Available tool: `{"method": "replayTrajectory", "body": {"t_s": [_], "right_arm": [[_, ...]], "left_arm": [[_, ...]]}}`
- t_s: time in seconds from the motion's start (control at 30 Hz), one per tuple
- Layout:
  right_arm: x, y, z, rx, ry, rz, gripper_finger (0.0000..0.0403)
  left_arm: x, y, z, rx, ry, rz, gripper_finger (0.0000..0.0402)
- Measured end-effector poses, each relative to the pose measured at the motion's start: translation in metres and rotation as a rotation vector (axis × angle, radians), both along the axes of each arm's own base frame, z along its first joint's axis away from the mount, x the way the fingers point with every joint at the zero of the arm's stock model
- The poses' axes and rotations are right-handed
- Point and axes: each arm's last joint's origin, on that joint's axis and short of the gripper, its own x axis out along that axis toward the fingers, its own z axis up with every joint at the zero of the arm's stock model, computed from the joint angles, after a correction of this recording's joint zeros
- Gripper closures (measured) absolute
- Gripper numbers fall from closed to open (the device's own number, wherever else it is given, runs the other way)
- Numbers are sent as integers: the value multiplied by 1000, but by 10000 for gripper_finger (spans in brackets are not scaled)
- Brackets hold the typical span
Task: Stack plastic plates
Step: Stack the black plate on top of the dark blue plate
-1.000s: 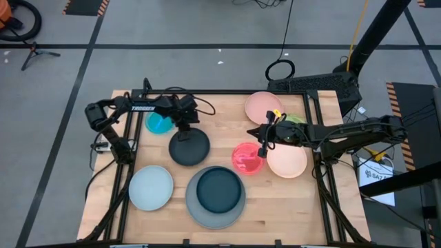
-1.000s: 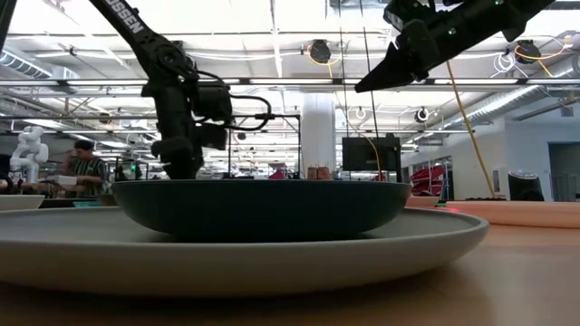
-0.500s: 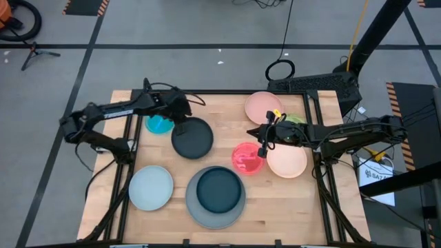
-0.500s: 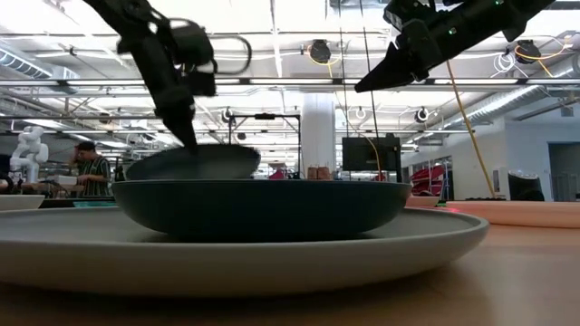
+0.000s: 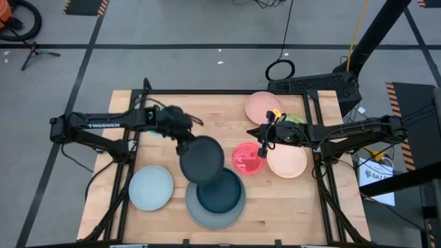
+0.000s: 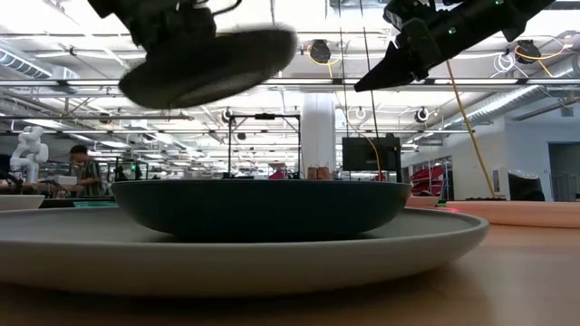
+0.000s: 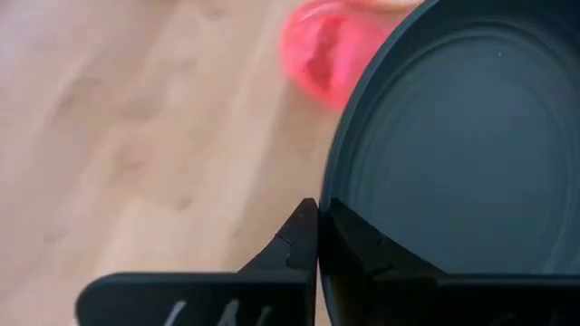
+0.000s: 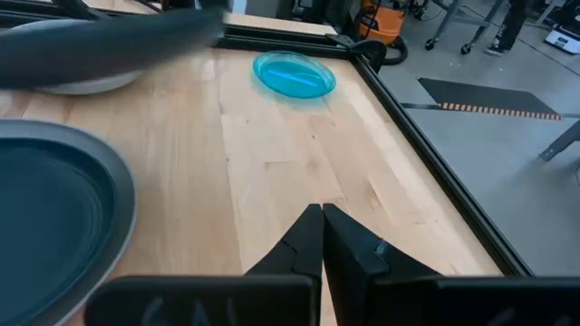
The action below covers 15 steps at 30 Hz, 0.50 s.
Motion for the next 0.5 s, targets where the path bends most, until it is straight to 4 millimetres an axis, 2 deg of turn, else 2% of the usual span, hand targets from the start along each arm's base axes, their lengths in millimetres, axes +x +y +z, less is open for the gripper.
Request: {"method": "replayTrajectory", "body": {"t_s": [0.2,0.5], "right_arm": [[0,0,0,0,2,0,401],[0,0,0,2,4,3,401]], "left_arm": [[14,-33,-2,-34,-41,11,391],[31,-69,-20,-72,-12,-16,391]]}}
